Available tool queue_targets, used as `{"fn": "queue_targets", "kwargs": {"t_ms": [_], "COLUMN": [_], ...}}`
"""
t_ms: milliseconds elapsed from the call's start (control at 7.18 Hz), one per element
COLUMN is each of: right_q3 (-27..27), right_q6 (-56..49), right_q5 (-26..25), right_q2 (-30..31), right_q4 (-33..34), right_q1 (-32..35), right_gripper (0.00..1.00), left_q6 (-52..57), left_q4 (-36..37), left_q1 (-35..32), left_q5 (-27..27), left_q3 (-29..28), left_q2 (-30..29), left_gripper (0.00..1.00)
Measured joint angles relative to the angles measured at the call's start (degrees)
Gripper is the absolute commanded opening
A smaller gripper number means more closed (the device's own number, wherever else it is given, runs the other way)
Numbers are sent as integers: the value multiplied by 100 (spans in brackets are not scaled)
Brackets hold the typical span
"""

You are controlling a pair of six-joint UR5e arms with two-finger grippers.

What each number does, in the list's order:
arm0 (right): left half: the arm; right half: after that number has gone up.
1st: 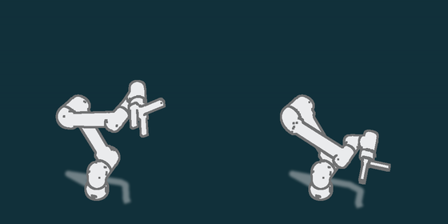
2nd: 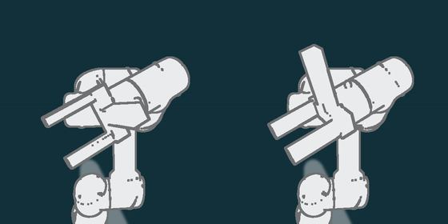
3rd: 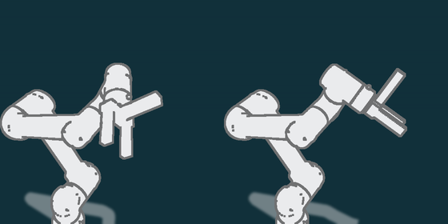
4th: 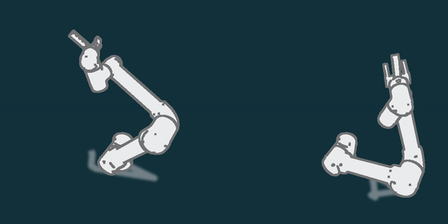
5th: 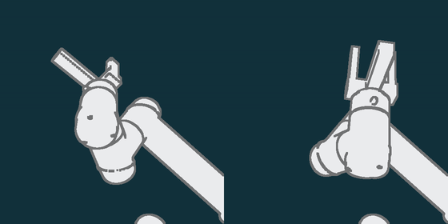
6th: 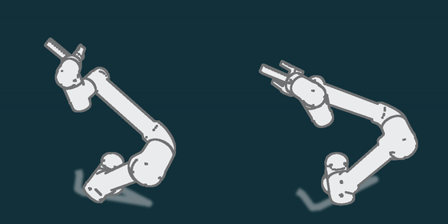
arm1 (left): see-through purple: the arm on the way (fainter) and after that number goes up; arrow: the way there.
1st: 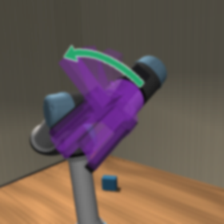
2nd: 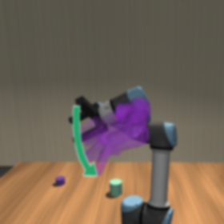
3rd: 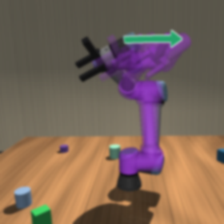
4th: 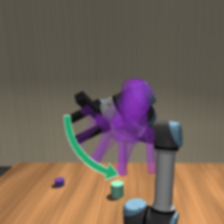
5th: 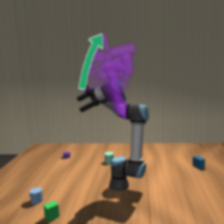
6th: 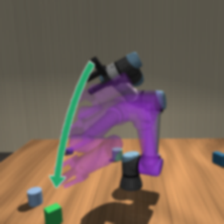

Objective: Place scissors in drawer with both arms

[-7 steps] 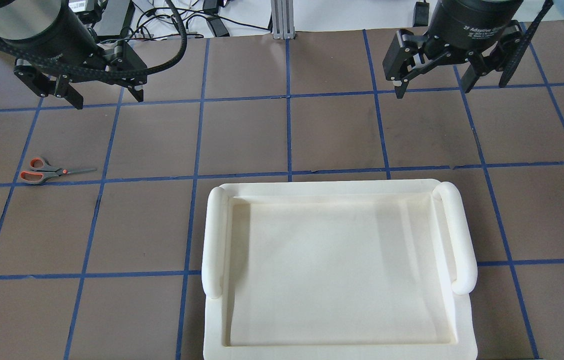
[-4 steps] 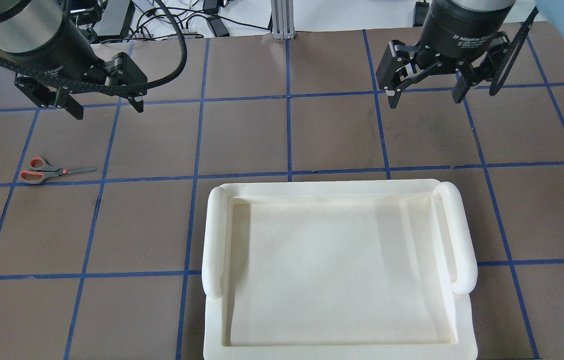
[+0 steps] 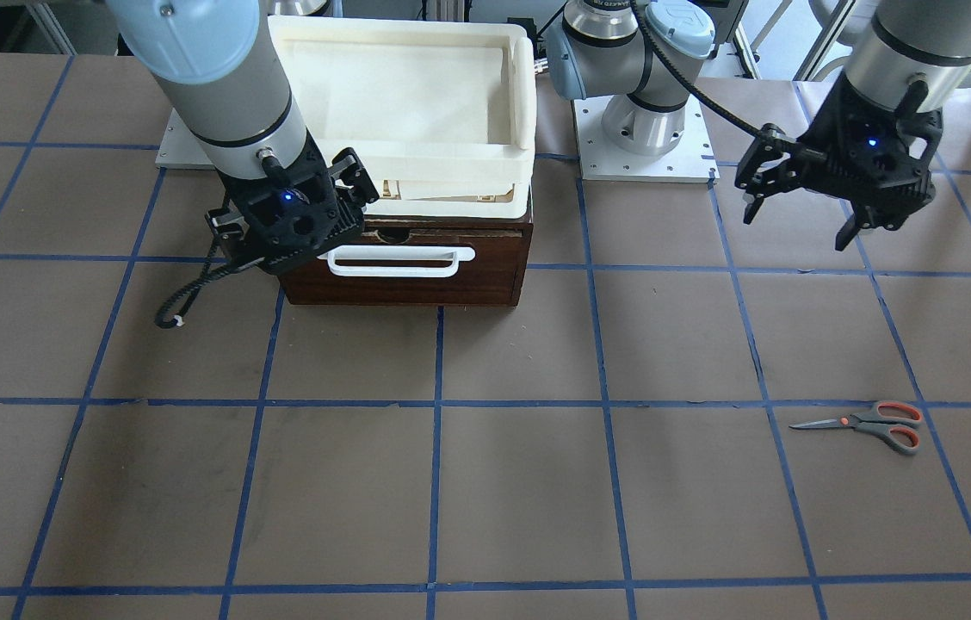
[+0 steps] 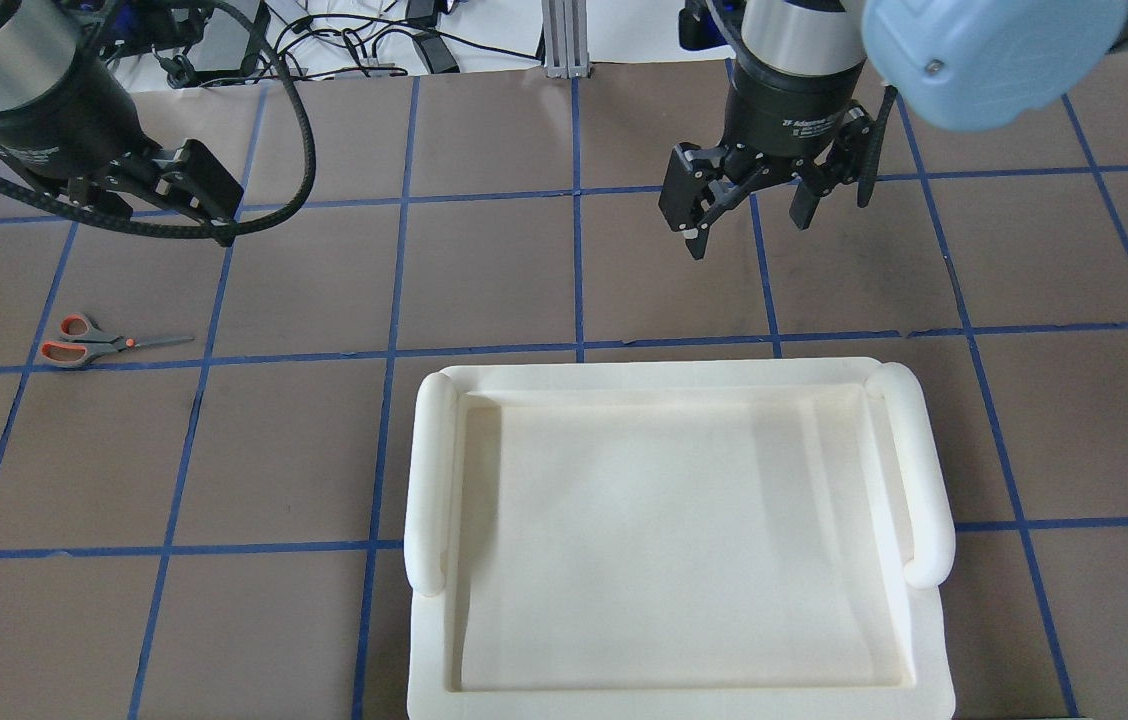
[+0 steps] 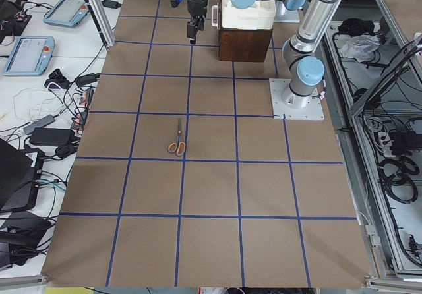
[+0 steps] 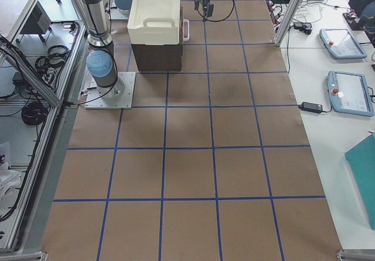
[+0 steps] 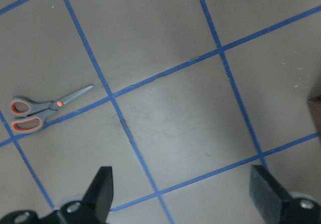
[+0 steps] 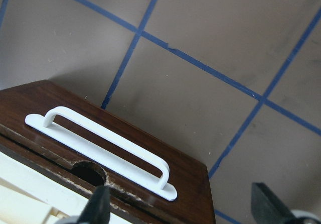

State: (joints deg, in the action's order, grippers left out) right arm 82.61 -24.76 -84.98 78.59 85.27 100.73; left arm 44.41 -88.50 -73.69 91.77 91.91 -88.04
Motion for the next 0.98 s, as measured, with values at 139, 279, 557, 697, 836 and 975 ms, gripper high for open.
{"fn": "queue_targets", "kwargs": {"t_ms": [139, 279, 557, 697, 836, 975], "right_q3": [118, 207, 288, 304, 309, 309], "right_q6": [-796, -1316, -1844, -2236, -2474, -2628], "right_q5": [119, 182, 450, 791, 984, 993], "right_q2": [-150, -258, -435, -504, -566, -606], "right_q4": [176, 410, 640, 642, 666, 719], "right_q1": [-15, -28, 62, 159, 258, 373], "right_gripper": [100, 100, 100, 100, 100, 100], "left_q6": [1640, 3186, 5146, 5680, 6205, 6771], "left_q4": [9, 108, 602, 1059, 1638, 2174], "left_q1": [653, 1152, 1673, 1793, 1849, 1886], "left_q5": [16, 40, 127, 175, 176, 175], "left_q3": [56, 82, 131, 219, 355, 474], "left_q2": [-136, -328, -786, -1066, -1365, -1672], "left_gripper": [100, 100, 100, 100, 100, 99]}}
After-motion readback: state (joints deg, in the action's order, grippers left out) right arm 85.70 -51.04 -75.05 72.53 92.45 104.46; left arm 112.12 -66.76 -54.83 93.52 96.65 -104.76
